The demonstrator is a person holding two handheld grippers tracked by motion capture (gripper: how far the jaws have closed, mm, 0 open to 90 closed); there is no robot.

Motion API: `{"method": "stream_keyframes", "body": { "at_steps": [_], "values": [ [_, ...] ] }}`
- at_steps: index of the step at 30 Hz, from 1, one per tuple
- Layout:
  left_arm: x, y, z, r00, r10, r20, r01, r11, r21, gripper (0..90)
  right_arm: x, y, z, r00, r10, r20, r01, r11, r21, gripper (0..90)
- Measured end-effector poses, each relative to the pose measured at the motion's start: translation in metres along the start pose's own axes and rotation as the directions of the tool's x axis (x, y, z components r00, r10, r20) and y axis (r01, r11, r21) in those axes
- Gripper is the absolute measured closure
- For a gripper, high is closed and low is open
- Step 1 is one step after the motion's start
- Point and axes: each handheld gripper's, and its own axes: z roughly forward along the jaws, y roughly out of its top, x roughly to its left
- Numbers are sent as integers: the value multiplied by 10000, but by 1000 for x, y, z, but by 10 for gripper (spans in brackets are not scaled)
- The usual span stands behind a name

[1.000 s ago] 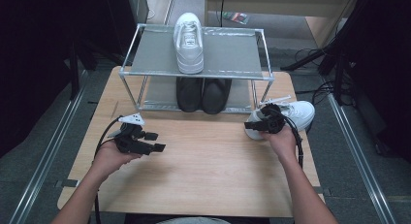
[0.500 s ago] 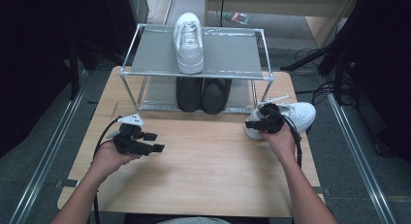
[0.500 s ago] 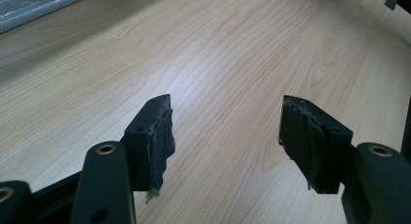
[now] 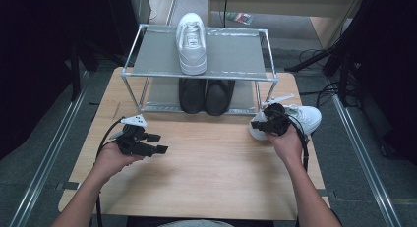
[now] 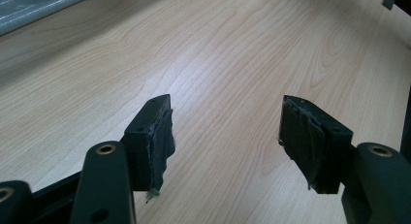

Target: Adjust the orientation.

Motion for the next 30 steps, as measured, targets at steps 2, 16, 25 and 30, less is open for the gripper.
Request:
{"method": "stream_keyframes", "body": {
  "at_steps": [2,16,25,30],
  "values": [
    [0,1,0,10000,46,46,-46,10000,15,372,3,0,-2,10000,-89,29,89,10000,-34,771],
    [1,9,8,9990,152,416,-153,9999,13,372,33,-3,-17,9992,-409,-17,409,9992,-41,761],
    [1,16,15,9979,259,595,-261,9997,23,371,57,-9,-29,9973,-658,-316,656,9978,-70,759],
    [1,21,18,9967,292,755,-296,9995,52,371,69,-11,-33,9962,-817,-312,814,9966,-103,759]
  ]
}}
